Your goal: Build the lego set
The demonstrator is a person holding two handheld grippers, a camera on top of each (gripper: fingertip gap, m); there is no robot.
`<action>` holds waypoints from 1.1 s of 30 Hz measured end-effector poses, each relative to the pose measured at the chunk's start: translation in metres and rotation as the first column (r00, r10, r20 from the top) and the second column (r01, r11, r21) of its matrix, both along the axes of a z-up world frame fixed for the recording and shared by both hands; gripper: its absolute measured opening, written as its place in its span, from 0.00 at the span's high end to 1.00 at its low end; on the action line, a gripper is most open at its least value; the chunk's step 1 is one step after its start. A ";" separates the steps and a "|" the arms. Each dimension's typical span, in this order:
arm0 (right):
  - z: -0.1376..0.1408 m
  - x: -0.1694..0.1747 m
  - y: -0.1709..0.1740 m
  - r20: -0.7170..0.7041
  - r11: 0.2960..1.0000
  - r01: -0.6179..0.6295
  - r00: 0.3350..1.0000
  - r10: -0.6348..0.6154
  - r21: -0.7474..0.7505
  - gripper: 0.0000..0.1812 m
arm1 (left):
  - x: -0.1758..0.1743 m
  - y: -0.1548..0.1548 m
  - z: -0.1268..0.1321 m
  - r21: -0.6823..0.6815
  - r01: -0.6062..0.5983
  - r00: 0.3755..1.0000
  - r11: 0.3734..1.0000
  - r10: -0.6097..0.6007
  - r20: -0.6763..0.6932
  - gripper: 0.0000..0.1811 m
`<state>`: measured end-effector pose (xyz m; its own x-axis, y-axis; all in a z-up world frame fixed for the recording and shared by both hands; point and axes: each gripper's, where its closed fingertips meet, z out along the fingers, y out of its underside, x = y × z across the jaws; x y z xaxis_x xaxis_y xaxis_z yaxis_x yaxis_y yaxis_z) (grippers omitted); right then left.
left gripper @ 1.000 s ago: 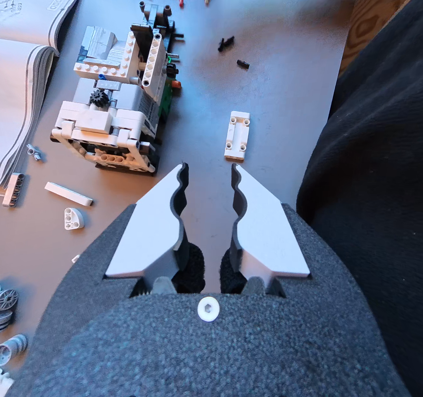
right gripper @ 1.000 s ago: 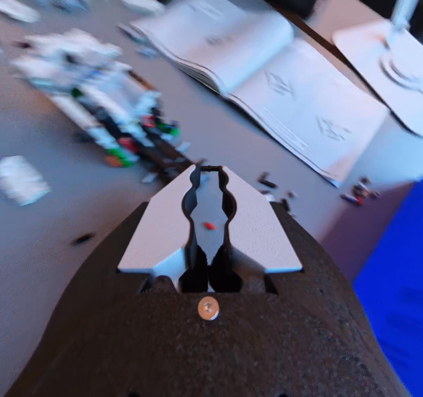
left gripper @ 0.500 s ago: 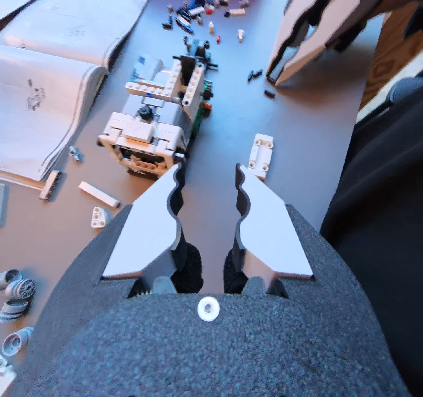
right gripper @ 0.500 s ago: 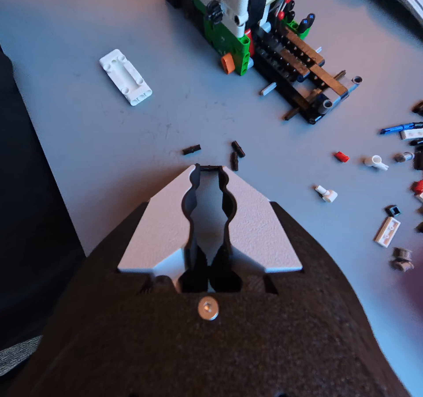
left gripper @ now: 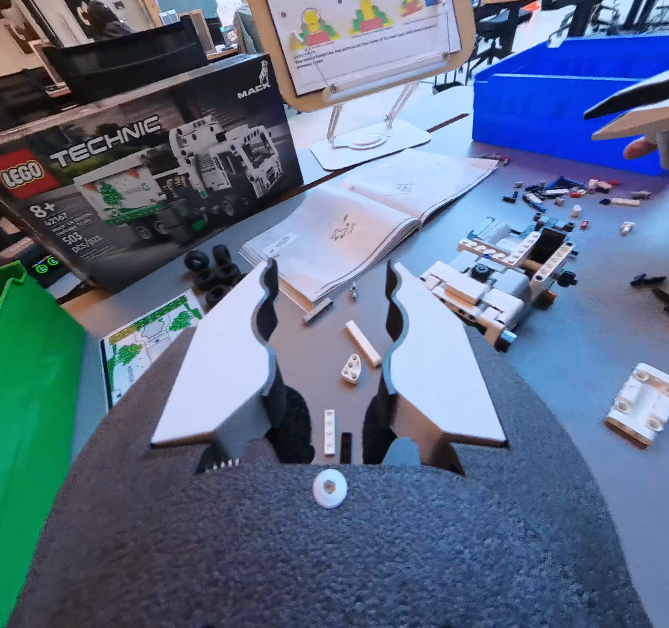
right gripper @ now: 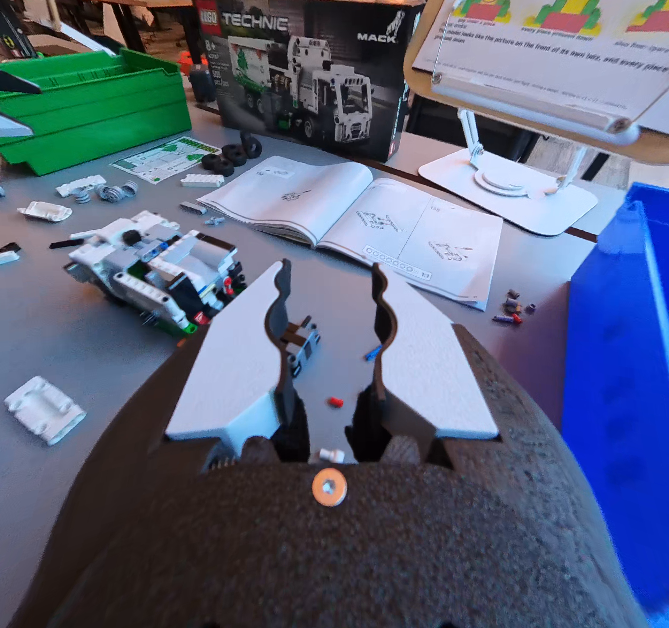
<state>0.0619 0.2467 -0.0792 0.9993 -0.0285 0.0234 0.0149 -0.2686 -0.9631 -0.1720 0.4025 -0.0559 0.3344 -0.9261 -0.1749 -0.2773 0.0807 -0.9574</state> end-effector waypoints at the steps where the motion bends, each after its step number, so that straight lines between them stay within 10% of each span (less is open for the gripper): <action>1: -0.004 0.002 0.008 -0.006 1.000 -0.006 1.000 0.006 -0.017 0.74 | 0.002 0.003 -0.002 0.004 -0.005 1.000 1.000 0.006 -0.015 0.68; 21: -0.020 0.017 0.068 -0.063 0.991 -0.069 0.996 0.062 -0.111 0.86 | 0.034 0.042 -0.032 -0.129 -0.021 0.989 0.991 0.002 -0.146 0.75; 26: -0.014 -0.028 0.043 -0.116 0.958 -0.260 0.962 0.246 -0.120 0.87 | 0.030 -0.021 -0.018 -0.179 0.266 0.942 0.947 -0.295 -0.161 0.75; 33: -0.059 -0.165 -0.048 -0.302 0.650 -0.676 0.737 0.605 -0.347 0.81 | 0.005 -0.143 -0.056 -0.359 0.584 0.677 0.728 -0.681 -0.280 0.77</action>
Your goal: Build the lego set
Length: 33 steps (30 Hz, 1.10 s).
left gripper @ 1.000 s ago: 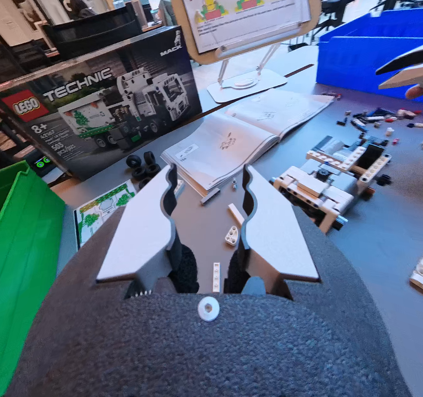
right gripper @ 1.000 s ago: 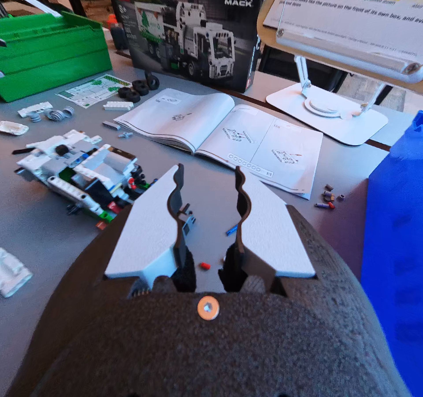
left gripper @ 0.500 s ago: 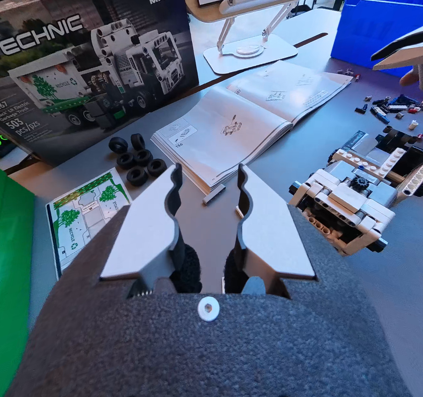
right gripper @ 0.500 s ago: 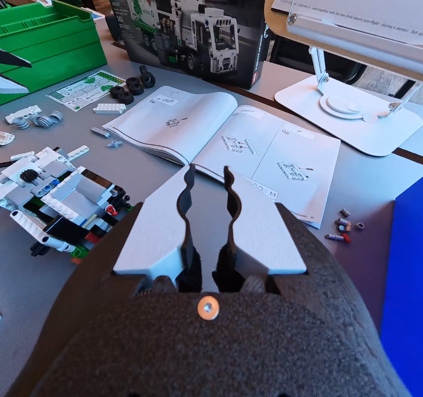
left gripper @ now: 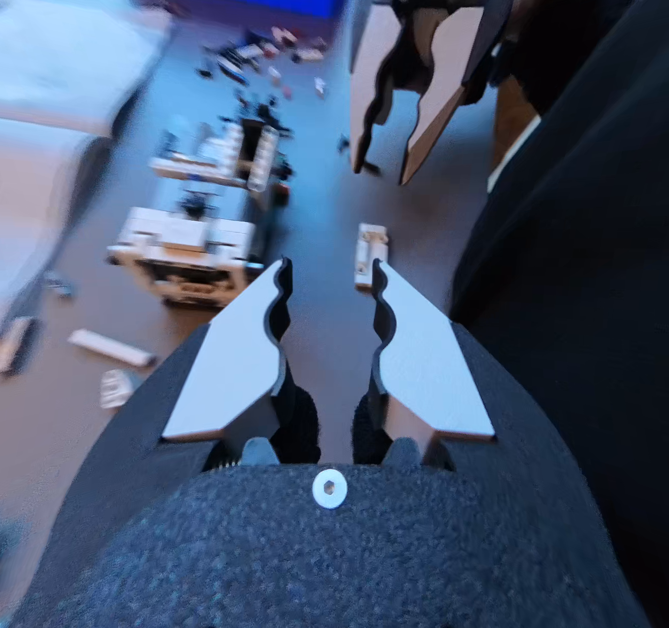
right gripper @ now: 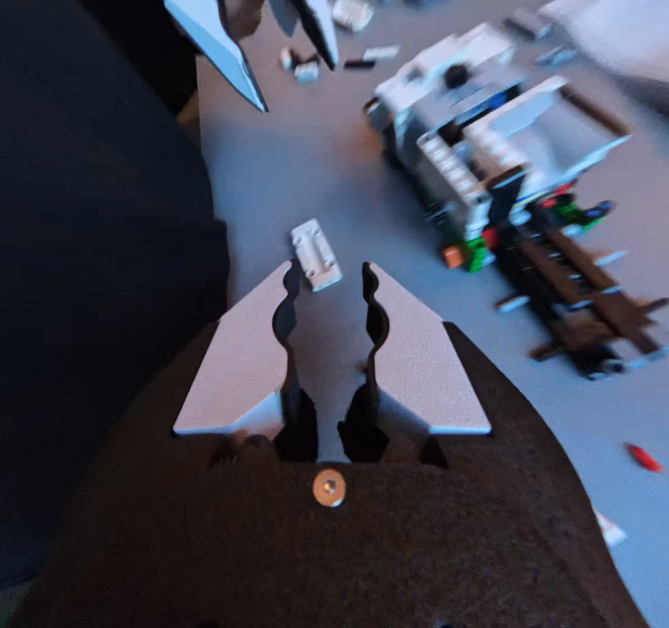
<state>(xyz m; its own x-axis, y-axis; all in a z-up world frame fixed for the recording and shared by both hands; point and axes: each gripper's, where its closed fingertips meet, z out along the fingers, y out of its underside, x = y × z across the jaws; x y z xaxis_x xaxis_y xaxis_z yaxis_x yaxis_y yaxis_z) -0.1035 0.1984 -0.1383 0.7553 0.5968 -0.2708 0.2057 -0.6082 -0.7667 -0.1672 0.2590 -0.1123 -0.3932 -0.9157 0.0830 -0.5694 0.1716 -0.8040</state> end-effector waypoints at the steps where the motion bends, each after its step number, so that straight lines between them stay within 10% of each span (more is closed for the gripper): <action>1: -0.011 -0.008 -0.005 0.047 1.000 -0.016 0.999 0.016 -0.005 0.81 | -0.001 -0.013 -0.012 0.002 0.041 0.998 0.999 -0.041 -0.041 0.76; 16: -0.051 -0.029 0.006 0.309 0.992 -0.097 0.949 0.066 0.085 0.86 | 0.008 -0.044 -0.074 0.130 0.102 0.988 0.986 -0.085 -0.129 0.78; 28: -0.001 -0.007 0.027 -0.192 0.983 0.182 0.964 -0.186 -0.034 0.87 | 0.026 -0.012 -0.022 0.496 -0.014 0.955 0.868 -0.135 0.263 0.82; 33: 0.023 0.000 0.035 -0.106 0.961 0.237 0.969 -0.223 0.142 0.87 | 0.036 0.014 -0.004 0.174 -0.181 0.963 0.968 0.139 0.230 0.76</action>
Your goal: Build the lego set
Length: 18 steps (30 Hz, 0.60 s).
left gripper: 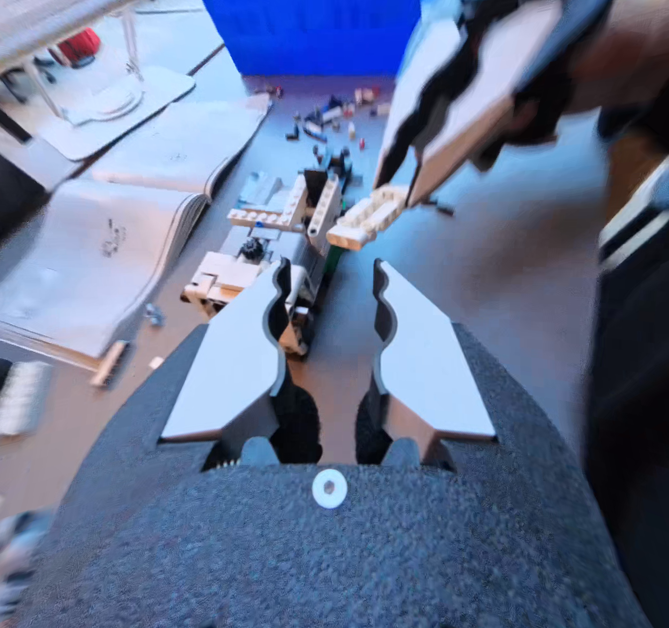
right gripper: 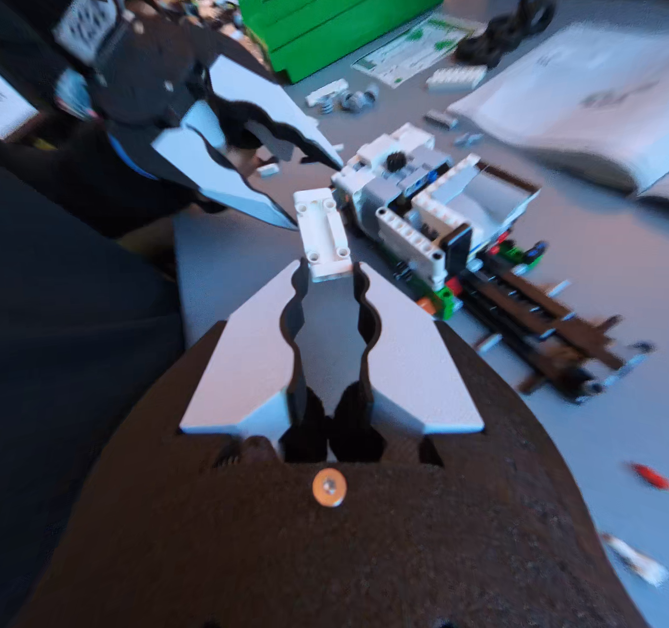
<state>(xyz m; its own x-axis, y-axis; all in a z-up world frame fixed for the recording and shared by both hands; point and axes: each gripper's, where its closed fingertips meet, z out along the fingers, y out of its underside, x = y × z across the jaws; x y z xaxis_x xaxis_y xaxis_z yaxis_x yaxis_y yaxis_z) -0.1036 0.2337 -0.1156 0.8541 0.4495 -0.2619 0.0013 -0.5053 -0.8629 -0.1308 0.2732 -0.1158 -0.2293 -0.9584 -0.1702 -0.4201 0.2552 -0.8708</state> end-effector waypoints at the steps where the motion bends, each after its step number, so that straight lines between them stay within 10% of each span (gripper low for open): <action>1: 0.005 0.001 0.001 0.087 0.998 0.012 0.996 -0.017 0.060 0.87 | 0.001 -0.002 0.011 -0.121 -0.015 0.999 0.993 0.019 0.036 0.75; 7: 0.029 -0.004 0.003 0.556 0.932 -0.082 0.819 -0.140 0.354 0.87 | 0.000 -0.025 0.049 -0.678 0.066 0.995 0.733 0.003 0.101 0.77; 18: 0.053 -0.013 0.001 0.694 0.843 -0.203 0.676 -0.248 0.499 0.87 | 0.003 -0.037 0.050 -0.850 0.119 0.993 0.513 -0.067 0.099 0.95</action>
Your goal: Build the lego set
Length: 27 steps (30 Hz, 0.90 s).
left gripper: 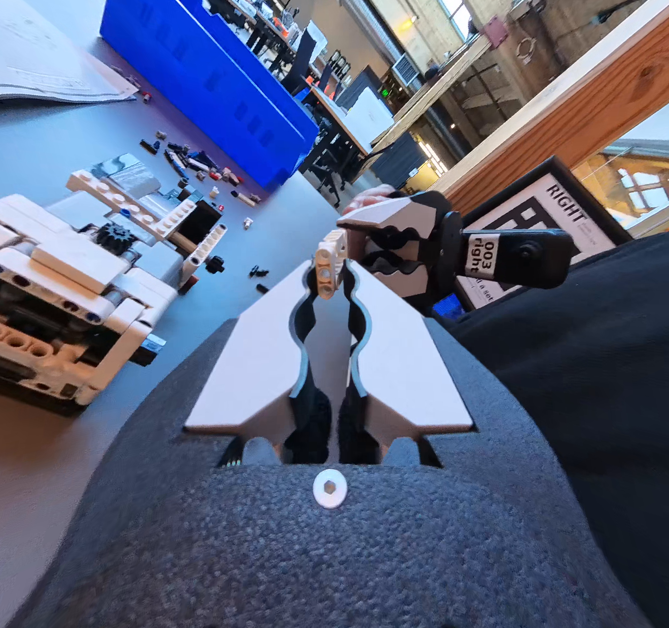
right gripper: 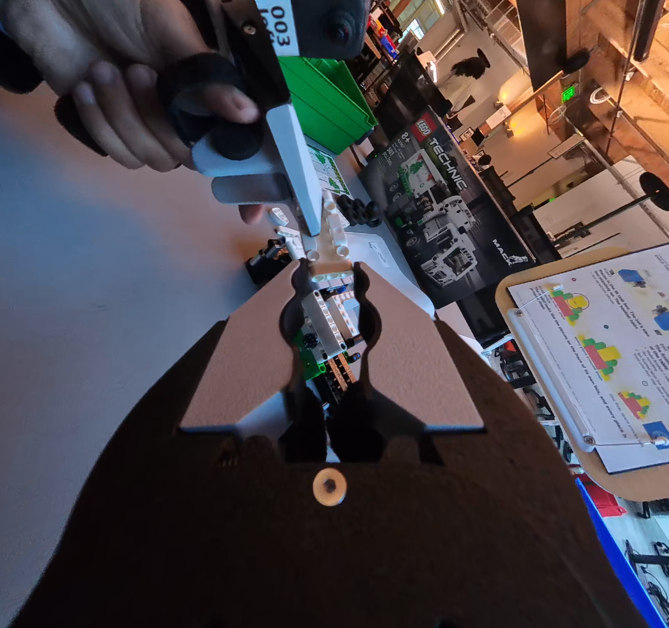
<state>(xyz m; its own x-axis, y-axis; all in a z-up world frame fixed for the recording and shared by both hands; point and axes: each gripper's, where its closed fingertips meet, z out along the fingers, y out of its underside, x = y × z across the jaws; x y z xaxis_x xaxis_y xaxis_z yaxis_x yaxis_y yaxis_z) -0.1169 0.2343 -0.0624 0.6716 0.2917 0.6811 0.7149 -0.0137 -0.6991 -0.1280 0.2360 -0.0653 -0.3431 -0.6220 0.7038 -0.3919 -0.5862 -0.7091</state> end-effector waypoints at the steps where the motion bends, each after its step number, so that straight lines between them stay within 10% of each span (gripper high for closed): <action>1: 0.000 0.001 0.000 -0.007 1.000 0.007 1.000 -0.007 0.001 0.87 | 0.000 -0.001 0.002 -0.015 0.000 1.000 1.000 0.000 0.007 0.95; 14: 0.000 -0.002 -0.003 -0.249 0.999 0.043 0.968 -0.041 0.000 0.86 | 0.004 -0.002 0.008 -0.108 -0.072 0.994 0.992 0.080 0.076 0.97; 20: 0.016 -0.018 -0.020 -0.735 0.968 -0.241 0.669 0.113 -0.071 0.81 | -0.004 -0.017 0.016 0.095 0.016 0.985 0.995 -0.033 0.170 0.97; 27: 0.021 -0.020 -0.020 -0.901 0.928 -0.370 0.417 0.119 -0.049 0.96 | -0.008 -0.027 0.029 0.140 0.081 0.959 0.987 -0.115 0.259 0.97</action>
